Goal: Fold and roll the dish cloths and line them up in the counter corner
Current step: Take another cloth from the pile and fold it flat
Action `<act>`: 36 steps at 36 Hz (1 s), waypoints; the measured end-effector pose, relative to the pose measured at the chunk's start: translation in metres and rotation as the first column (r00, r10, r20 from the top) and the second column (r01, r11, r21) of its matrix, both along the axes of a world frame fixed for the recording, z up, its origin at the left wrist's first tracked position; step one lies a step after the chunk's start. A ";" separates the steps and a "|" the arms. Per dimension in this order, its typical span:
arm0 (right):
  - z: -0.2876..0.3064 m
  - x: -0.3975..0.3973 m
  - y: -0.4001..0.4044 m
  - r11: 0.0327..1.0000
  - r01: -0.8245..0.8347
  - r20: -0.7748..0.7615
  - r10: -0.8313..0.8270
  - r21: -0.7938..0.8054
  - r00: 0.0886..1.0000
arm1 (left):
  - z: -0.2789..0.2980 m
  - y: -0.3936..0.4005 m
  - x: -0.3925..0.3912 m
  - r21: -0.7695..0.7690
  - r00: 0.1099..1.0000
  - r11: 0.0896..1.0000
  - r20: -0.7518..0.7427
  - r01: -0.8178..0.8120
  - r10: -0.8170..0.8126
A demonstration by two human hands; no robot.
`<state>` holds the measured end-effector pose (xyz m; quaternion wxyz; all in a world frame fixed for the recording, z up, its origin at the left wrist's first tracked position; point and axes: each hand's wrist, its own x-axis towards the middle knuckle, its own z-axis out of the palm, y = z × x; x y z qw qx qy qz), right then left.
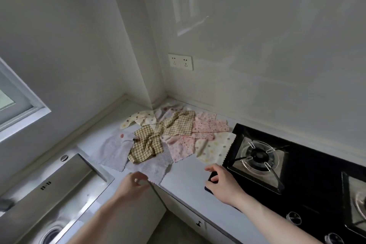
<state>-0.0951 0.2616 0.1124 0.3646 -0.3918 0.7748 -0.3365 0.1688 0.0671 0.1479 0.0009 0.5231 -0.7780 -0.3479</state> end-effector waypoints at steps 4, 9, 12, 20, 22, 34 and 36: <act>-0.006 0.015 -0.031 0.999 0.035 -0.019 -0.034 0.040 0.999 | -0.028 -0.070 0.025 0.022 0.996 0.999 0.079 0.043 -0.044; -0.020 0.048 -0.079 0.992 0.058 -0.086 -0.049 0.108 0.995 | -0.066 -0.138 0.058 0.053 0.977 0.996 0.198 0.068 -0.077; -0.026 0.064 -0.108 0.988 0.040 -0.104 -0.024 0.150 0.994 | -0.087 -0.168 0.070 0.090 0.974 0.992 0.202 0.087 -0.103; -0.034 0.092 -0.151 0.976 0.109 -0.102 -0.091 0.188 0.991 | -0.123 -0.216 0.063 0.120 0.944 0.973 0.248 0.195 -0.220; -0.033 0.099 -0.155 0.973 0.111 -0.097 -0.093 0.202 0.991 | -0.131 -0.222 0.060 0.121 0.931 0.969 0.274 0.214 -0.240; -0.007 0.121 -0.153 0.974 0.193 -0.085 -0.183 0.122 0.979 | -0.077 -0.250 0.061 -0.323 0.982 0.947 -0.181 -0.005 -0.056; 0.005 0.117 -0.160 0.972 0.227 -0.057 -0.223 0.064 0.973 | -0.033 -0.245 0.047 -0.407 0.917 0.912 -0.379 -0.048 -0.121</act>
